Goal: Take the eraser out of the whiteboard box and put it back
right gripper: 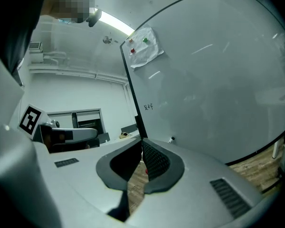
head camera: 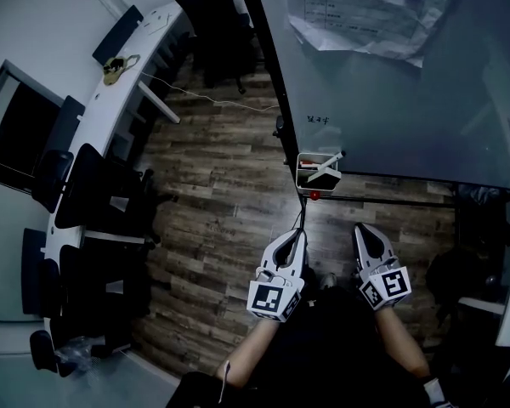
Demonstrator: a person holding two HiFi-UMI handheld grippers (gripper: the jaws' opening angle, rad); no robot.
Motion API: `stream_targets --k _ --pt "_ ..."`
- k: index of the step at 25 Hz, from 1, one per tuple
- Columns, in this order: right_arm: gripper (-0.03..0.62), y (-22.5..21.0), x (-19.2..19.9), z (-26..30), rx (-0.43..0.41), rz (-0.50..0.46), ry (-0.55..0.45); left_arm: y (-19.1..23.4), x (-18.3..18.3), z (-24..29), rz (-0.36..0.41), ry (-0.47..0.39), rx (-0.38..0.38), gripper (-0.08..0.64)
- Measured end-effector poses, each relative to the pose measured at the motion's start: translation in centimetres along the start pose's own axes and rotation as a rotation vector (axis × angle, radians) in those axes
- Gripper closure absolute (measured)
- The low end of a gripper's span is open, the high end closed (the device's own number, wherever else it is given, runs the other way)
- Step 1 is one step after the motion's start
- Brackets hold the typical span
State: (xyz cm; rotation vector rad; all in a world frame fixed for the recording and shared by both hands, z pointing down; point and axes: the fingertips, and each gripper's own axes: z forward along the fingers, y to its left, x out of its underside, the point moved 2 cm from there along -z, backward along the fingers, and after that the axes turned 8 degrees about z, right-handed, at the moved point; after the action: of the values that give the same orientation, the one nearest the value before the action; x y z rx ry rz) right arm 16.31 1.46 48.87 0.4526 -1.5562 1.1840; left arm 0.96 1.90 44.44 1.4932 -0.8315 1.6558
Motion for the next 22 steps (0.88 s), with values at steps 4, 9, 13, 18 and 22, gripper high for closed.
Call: stream_targets --k 4,9,13,18,22 --pt "0.577 -0.9 0.0 2.4 -0.010 -0.004 0.011 1.5 0.2 2.1 -0.010 0.001 0.012 0.554" --pt "0.574 -2.3 0.5 5.4 -0.019 -0.024 0.036 3.1 0.6 4.7 -0.015 0.010 0.053 0.554" --pt "0.503 -3.3 1.4 7.9 -0.038 -0.027 0.081 4.6 0.9 6.3 -0.027 0.018 0.064 0.554" --pt "0.457 -4.3 2.5 10.5 -0.067 -0.050 0.127 6.0 1.2 7.9 -0.041 0.025 0.070 0.554" --pt "0.416 -5.2 3.1 12.1 -0.080 -0.065 0.153 6.7 1.6 8.9 -0.055 0.035 0.074 0.554"
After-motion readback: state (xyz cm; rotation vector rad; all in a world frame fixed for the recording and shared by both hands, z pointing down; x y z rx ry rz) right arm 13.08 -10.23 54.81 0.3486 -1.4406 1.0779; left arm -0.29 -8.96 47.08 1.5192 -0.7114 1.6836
